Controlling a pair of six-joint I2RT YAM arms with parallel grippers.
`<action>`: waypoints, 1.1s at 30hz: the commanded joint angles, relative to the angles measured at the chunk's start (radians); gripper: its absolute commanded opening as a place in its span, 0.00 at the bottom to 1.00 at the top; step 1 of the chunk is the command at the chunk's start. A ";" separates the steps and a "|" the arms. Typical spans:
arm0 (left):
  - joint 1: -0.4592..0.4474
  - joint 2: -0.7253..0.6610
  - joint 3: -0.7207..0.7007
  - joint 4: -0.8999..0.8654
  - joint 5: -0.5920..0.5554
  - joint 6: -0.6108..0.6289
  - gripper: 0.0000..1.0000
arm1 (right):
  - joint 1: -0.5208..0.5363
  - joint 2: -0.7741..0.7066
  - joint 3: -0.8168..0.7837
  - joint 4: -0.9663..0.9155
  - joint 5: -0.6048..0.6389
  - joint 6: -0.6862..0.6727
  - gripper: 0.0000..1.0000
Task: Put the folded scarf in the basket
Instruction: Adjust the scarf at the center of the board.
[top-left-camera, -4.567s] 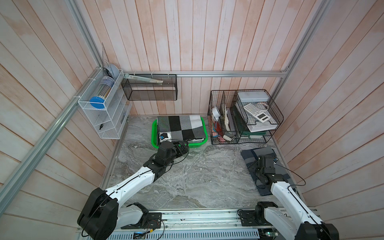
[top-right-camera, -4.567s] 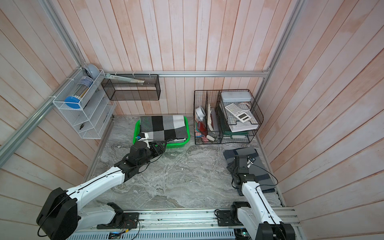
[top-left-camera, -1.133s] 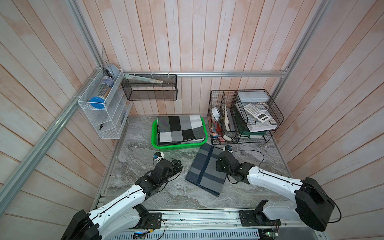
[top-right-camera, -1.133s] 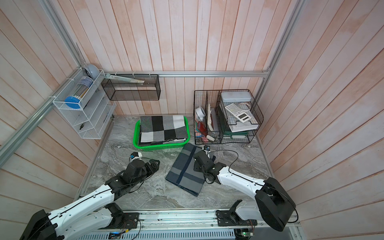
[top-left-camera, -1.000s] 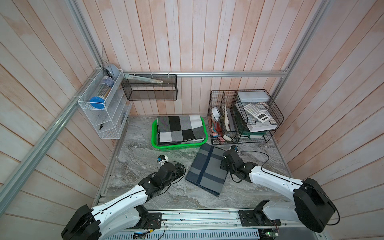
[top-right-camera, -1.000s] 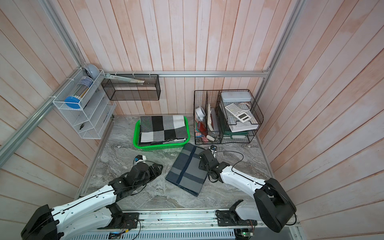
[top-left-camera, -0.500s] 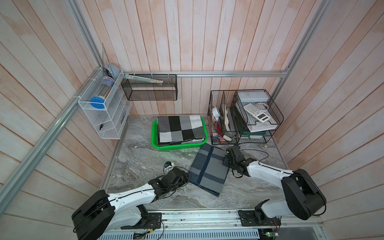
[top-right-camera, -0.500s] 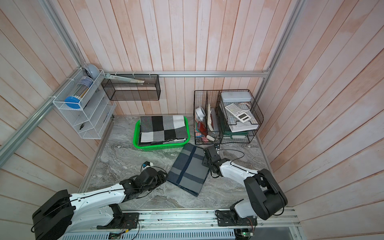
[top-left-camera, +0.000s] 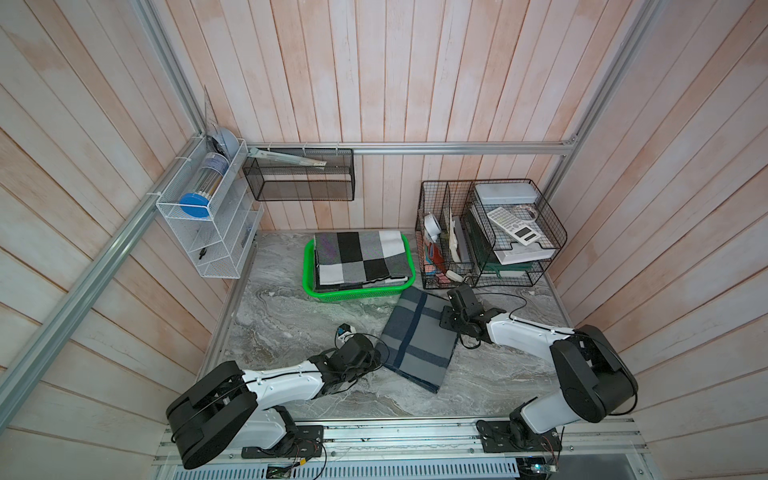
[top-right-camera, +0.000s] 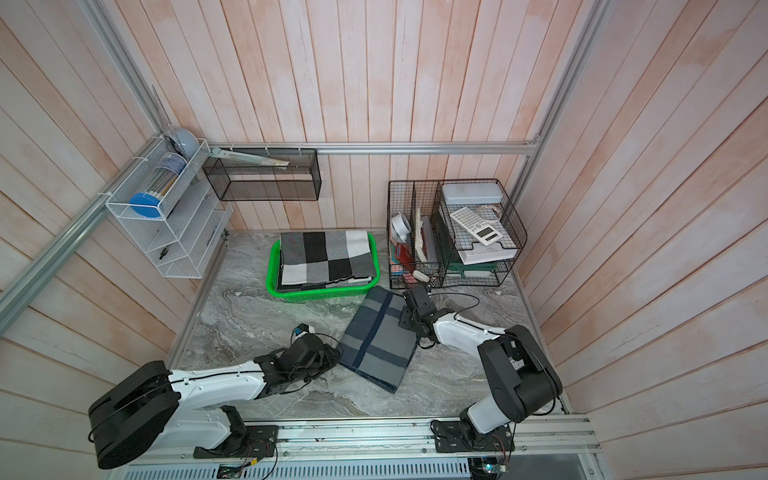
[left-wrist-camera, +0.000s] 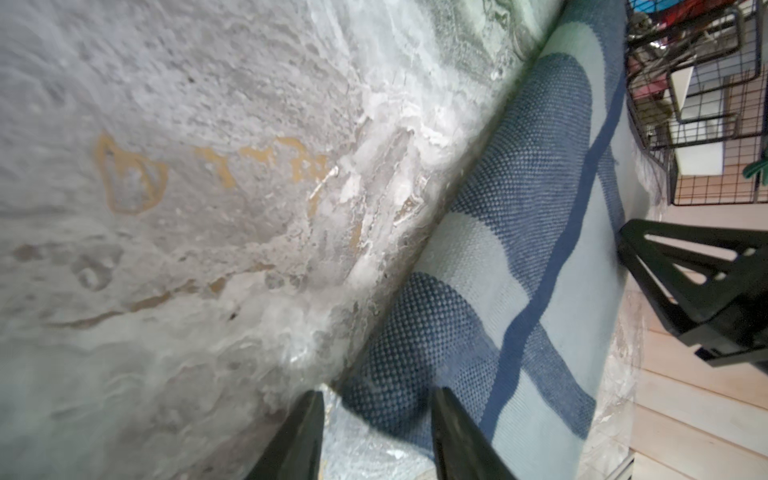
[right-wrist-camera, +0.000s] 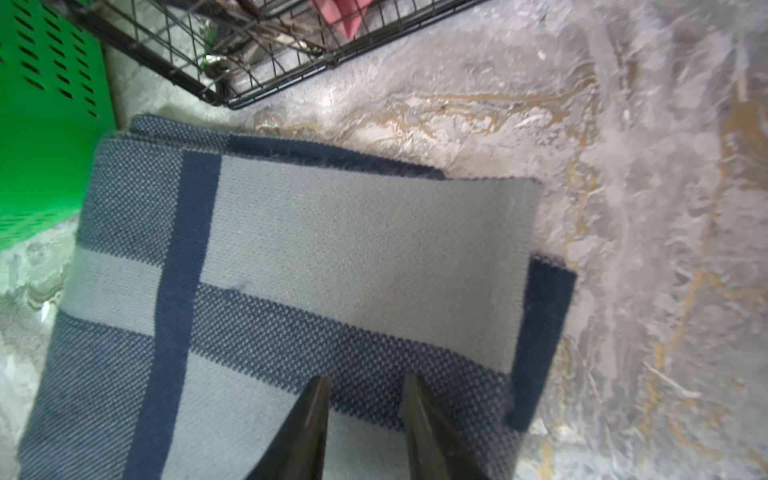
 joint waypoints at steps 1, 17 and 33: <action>0.000 0.030 0.036 0.032 -0.004 0.014 0.34 | -0.005 0.016 -0.021 -0.017 -0.047 -0.007 0.35; 0.324 -0.136 -0.005 -0.049 -0.036 0.144 0.32 | 0.372 -0.108 -0.076 -0.064 -0.216 -0.024 0.34; 0.362 -0.392 -0.050 -0.321 -0.121 0.156 0.82 | 0.305 -0.147 -0.041 0.085 -0.025 0.006 0.49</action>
